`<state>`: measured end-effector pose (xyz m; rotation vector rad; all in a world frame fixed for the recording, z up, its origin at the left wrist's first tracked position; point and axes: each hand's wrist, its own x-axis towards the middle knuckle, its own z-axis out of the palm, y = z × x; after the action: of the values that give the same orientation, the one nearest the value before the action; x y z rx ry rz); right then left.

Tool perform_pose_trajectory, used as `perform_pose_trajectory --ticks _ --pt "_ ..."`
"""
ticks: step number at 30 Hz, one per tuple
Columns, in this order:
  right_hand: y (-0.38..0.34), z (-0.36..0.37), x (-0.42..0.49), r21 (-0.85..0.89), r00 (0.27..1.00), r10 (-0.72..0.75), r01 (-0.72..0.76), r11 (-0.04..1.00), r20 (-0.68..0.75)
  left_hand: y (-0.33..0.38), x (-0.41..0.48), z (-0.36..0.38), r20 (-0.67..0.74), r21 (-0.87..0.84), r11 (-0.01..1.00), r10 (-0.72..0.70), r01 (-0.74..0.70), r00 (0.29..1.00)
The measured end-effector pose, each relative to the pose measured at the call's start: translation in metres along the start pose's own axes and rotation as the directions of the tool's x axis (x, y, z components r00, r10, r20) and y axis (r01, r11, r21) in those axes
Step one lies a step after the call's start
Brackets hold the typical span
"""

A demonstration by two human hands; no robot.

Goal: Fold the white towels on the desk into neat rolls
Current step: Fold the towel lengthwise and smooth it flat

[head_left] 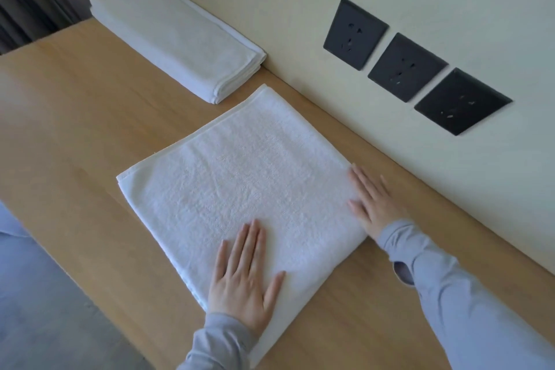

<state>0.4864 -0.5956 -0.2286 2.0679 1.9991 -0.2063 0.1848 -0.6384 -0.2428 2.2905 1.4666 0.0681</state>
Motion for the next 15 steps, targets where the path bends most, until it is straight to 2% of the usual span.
perform_pose_trajectory --ticks 3,5,7,8,10,12,15 --pt "0.007 -0.006 0.011 0.097 0.993 0.101 -0.106 0.990 0.055 0.002 -0.001 -0.005 -0.022 -0.011 1.000 -0.001 0.001 1.000" --pt "0.003 -0.013 0.015 0.179 0.985 0.157 -0.167 0.970 0.068 -0.001 -0.002 -0.009 -0.094 -0.111 0.994 -0.016 0.006 0.995" --pt "-0.005 -0.022 0.017 0.282 0.982 0.187 -0.187 0.941 0.025 -0.008 0.000 -0.020 -0.154 -0.303 0.945 -0.174 0.121 0.973" --pt "-0.009 -0.028 0.018 0.324 0.980 0.201 -0.187 0.927 -0.010 -0.015 0.001 -0.028 -0.216 -0.384 0.903 -0.290 0.192 0.932" --pt "-0.016 -0.040 0.022 0.399 0.966 0.246 -0.197 0.896 -0.076 -0.035 0.009 -0.047 -0.312 -0.483 0.816 -0.498 0.317 0.809" --pt "-0.023 -0.049 0.025 0.538 0.941 0.330 -0.240 0.808 -0.076 -0.060 0.024 -0.066 -0.303 -0.476 0.790 -0.560 0.387 0.771" --pt "-0.036 -0.050 0.015 0.782 0.852 0.523 -0.306 0.543 -0.030 -0.100 0.061 -0.091 -0.269 -0.368 0.836 -0.515 0.407 0.814"
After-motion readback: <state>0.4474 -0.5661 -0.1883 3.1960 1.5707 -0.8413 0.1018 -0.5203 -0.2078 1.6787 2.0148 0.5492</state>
